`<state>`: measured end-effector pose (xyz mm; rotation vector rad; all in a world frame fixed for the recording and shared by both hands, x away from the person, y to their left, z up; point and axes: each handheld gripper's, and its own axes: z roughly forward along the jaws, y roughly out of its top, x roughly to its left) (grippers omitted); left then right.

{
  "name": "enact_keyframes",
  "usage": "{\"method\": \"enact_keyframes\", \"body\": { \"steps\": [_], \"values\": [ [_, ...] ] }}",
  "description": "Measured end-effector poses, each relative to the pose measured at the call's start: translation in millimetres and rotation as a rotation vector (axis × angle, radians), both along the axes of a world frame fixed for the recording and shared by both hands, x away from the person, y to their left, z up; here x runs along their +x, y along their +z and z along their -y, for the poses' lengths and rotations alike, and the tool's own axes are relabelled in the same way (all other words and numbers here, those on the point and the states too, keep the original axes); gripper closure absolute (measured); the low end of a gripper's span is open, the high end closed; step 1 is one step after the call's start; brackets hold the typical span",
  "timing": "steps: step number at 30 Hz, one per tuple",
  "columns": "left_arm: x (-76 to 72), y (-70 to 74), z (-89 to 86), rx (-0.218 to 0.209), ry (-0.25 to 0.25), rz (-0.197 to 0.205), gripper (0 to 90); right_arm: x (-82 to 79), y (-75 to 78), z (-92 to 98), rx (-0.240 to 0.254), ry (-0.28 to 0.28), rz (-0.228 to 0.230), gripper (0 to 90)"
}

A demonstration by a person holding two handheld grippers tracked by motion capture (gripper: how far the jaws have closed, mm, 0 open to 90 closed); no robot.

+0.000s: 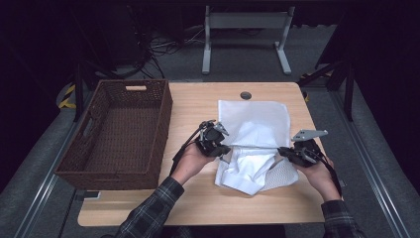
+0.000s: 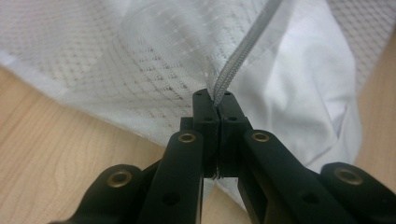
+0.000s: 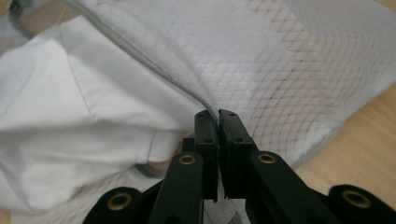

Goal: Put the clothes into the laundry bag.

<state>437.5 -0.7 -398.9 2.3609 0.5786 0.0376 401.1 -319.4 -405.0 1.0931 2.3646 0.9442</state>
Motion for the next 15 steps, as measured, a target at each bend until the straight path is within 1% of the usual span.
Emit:
{"method": "enact_keyframes", "body": {
  "steps": [2,3,4,5,6,8,9,10,11,12,13,14,15],
  "values": [
    [-3.1,-0.6,-2.7,0.002,-0.008,-0.003,89.0,10.2,-0.2,-3.7,-0.005,0.007,0.009,87.4],
    [-5.1,-1.5,-4.2,-0.003,-0.008,-0.006,89.0,17.7,-0.7,-6.6,-0.001,0.012,0.005,87.4],
    [-6.7,-2.4,-5.3,-0.009,-0.009,-0.017,89.0,24.4,-1.2,-10.1,-0.005,0.014,0.008,87.4],
    [-7.6,-3.4,-5.9,-0.014,-0.009,-0.014,89.0,29.5,-1.5,-12.7,-0.002,0.014,0.009,87.4],
    [-8.5,-4.4,-6.9,-0.019,-0.012,-0.020,89.0,33.2,-1.8,-14.5,0.001,0.018,0.007,87.4],
    [-9.4,-5.6,-7.7,-0.018,-0.013,-0.020,89.0,41.9,-2.3,-19.4,0.012,0.017,0.009,87.1],
    [-9.8,-6.7,-9.0,-0.014,-0.009,-0.027,89.0,44.6,-2.0,-21.3,0.023,0.017,0.006,85.4],
    [-9.5,-7.2,-10.0,-0.016,-0.007,-0.025,89.0,44.9,-1.4,-22.0,0.027,0.017,0.008,79.9],
    [-9.5,-7.6,-10.7,-0.022,-0.002,-0.028,89.0,43.6,0.1,-22.6,0.045,0.015,0.004,71.1],
    [-9.5,-7.6,-11.4,-0.020,0.000,-0.028,89.0,41.5,2.1,-21.9,0.064,0.022,-0.004,67.0],
    [-9.8,-7.3,-12.1,-0.016,0.002,-0.030,89.0,38.3,4.4,-20.9,0.072,0.036,-0.011,61.9],
    [-9.9,-7.7,-12.2,-0.018,0.003,-0.030,89.0,32.7,8.0,-20.1,0.076,0.040,-0.008,55.2],
    [-10.2,-7.7,-12.2,-0.018,0.007,-0.029,89.0,27.7,11.0,-19.3,0.080,0.040,-0.006,51.5]
  ]
}}
